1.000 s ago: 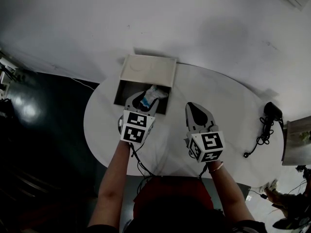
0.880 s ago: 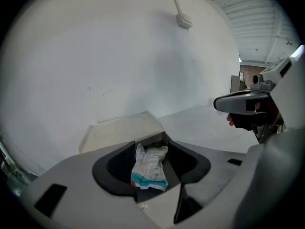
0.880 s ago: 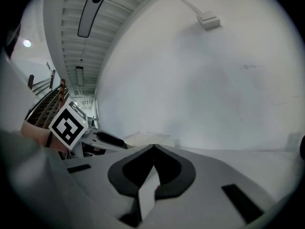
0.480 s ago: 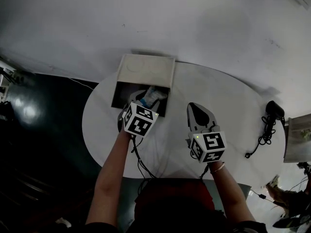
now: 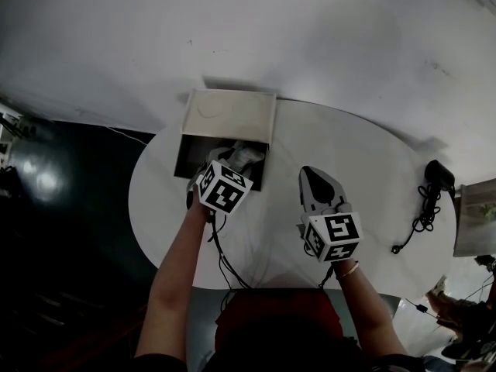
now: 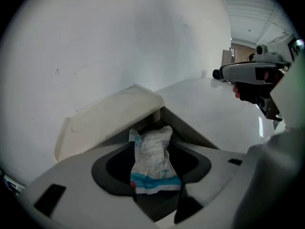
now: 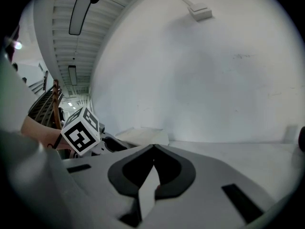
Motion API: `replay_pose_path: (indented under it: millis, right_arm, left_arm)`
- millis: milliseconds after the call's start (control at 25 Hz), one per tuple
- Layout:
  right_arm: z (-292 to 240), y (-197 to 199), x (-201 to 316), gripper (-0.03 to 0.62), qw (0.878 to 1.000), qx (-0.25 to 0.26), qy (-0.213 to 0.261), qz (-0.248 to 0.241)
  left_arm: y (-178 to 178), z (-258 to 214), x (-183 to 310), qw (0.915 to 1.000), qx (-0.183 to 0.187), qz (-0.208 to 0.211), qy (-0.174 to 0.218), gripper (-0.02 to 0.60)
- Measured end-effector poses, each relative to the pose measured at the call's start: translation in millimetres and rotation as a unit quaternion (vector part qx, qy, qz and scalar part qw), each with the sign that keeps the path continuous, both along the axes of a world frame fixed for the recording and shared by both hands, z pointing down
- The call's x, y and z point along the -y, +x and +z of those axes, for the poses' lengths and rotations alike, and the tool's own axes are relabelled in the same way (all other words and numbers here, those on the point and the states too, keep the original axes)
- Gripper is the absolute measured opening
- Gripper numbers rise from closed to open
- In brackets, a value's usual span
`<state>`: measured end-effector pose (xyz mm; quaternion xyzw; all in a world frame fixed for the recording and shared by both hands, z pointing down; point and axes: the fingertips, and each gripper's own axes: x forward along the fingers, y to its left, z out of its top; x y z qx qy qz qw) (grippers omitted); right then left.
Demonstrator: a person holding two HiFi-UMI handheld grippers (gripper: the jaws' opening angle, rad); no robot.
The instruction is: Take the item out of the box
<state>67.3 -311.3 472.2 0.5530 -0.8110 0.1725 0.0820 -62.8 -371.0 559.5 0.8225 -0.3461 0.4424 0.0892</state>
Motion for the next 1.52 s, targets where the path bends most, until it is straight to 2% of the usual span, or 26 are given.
replay_pose_path:
  millis: [360, 800, 1120, 1520]
  right_arm:
    - [7, 7, 6, 0.014, 1.0, -0.001, -0.007, 0.005]
    - [13, 6, 12, 0.014, 1.0, -0.002, -0.011, 0.003]
    - [16, 3, 13, 0.014, 1.0, -0.003, -0.017, -0.001]
    - [16, -3, 5, 0.014, 1.0, 0.0, -0.026, -0.003]
  left_arm:
    - [4, 15, 8, 0.9988, 0.033, 0.027, -0.026, 0.224]
    - [6, 28, 11, 0.9962, 0.04, 0.042, -0.064, 0.222]
    - [7, 30, 13, 0.9964, 0.036, 0.04, -0.065, 0.221]
    - [17, 30, 3, 0.9936, 0.071, 0.073, -0.048, 0.13]
